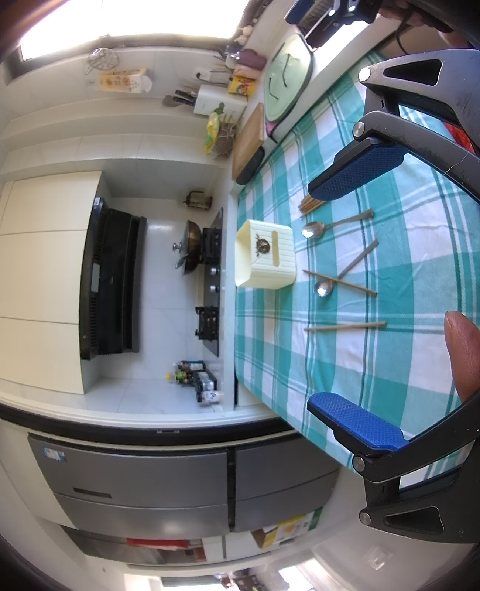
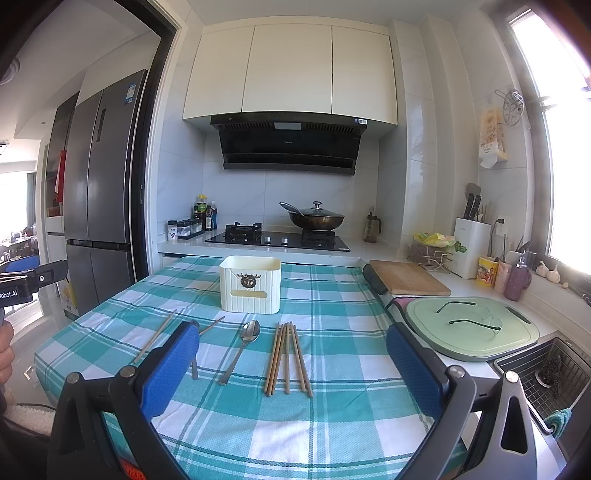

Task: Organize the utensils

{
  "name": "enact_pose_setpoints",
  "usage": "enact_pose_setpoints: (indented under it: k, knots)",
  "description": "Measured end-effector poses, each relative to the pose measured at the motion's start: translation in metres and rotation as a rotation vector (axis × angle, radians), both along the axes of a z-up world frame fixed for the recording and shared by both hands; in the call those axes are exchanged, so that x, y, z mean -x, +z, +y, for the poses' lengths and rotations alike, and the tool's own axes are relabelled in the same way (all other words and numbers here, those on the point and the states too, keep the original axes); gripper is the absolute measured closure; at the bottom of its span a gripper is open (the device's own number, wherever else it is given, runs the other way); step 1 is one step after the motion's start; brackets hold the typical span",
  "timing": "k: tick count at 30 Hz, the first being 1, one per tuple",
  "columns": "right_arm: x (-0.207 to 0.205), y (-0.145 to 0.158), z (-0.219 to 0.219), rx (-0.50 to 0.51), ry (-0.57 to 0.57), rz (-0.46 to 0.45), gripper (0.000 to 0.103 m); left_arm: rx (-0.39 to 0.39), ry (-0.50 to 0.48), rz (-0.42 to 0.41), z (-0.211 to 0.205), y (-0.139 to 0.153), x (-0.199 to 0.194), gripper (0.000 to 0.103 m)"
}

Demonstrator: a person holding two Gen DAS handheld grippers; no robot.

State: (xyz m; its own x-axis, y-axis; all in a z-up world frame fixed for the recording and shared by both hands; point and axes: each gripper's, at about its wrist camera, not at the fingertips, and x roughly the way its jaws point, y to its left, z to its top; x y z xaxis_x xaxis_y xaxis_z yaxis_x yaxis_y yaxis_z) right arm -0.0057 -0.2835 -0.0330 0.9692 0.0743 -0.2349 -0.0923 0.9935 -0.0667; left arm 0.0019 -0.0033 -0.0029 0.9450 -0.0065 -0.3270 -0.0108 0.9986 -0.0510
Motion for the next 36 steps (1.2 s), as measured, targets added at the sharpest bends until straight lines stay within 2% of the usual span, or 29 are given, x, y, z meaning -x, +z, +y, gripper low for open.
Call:
enact_pose_setpoints:
  k: [26, 32, 36]
  knots:
    - [-0.006, -0.006, -0.002, -0.001, -0.001, 0.022, 0.0, 0.004, 0.003, 0.033, 0.002, -0.006, -0.006, 0.0]
    - [-0.022, -0.013, -0.007, -0.015, -0.003, 0.078, 0.0, 0.009, 0.026, 0.079, 0.009, -0.013, -0.024, 0.0]
    - [-0.054, -0.023, -0.018, -0.02, 0.007, 0.2, 0.0, 0.003, 0.043, 0.142, 0.017, -0.027, -0.048, 0.0]
